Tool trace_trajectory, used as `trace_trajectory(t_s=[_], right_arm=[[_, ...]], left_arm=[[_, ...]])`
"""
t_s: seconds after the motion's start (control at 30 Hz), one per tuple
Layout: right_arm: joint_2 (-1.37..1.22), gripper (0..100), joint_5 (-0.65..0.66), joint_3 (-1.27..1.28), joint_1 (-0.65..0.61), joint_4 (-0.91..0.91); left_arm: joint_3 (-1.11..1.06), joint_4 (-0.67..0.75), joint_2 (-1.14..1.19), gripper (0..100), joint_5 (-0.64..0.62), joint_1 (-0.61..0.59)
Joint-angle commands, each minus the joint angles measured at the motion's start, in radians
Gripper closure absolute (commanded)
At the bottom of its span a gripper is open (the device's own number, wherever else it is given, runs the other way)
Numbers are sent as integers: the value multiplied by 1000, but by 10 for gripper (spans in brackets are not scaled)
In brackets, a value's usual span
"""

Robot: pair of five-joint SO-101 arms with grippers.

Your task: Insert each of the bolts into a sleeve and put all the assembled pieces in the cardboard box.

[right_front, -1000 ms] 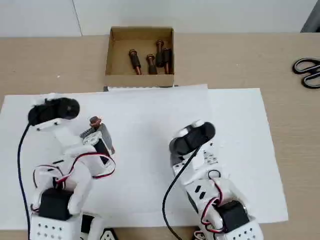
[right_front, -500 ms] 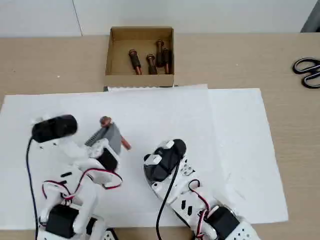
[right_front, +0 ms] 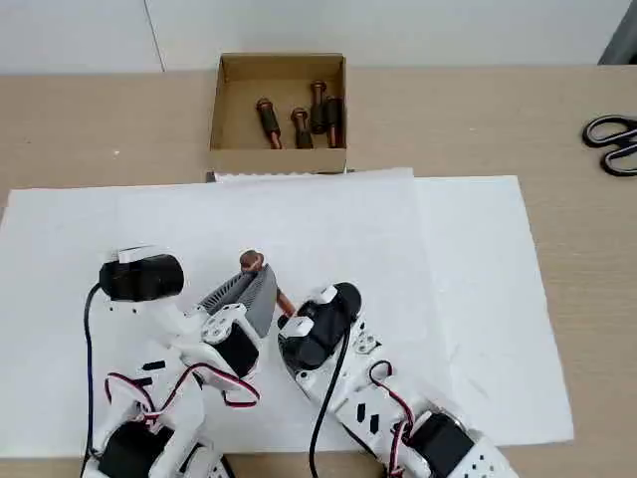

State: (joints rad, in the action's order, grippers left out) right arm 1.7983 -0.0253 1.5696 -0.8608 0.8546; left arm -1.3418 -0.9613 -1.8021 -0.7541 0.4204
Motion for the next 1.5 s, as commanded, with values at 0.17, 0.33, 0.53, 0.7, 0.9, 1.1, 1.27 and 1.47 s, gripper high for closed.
trace_trajectory(t_s=[0.17, 0.33, 0.53, 0.7, 0.9, 1.1, 1.27, 1.47], right_arm=[[13, 997, 58, -49, -5, -30], [13, 997, 81, -64, -5, -31], [13, 997, 83, -63, 62, -31], [13, 997, 83, -64, 90, -31], [13, 997, 83, -64, 87, -54], [13, 997, 83, -64, 85, -70], [13, 997, 83, -58, 54, -65], [13, 997, 83, -57, 42, -65]], left_arm=[[5, -9, -11, 995, 0, 3], [4, -9, -8, 995, 21, 3], [4, -9, -9, 995, 81, 3], [4, -9, -9, 995, 86, 3], [-13, -5, -8, 995, 86, 5], [-19, -3, -9, 995, 83, 5], [-30, 66, -9, 995, 81, 5], [-30, 95, -8, 995, 83, 5]])
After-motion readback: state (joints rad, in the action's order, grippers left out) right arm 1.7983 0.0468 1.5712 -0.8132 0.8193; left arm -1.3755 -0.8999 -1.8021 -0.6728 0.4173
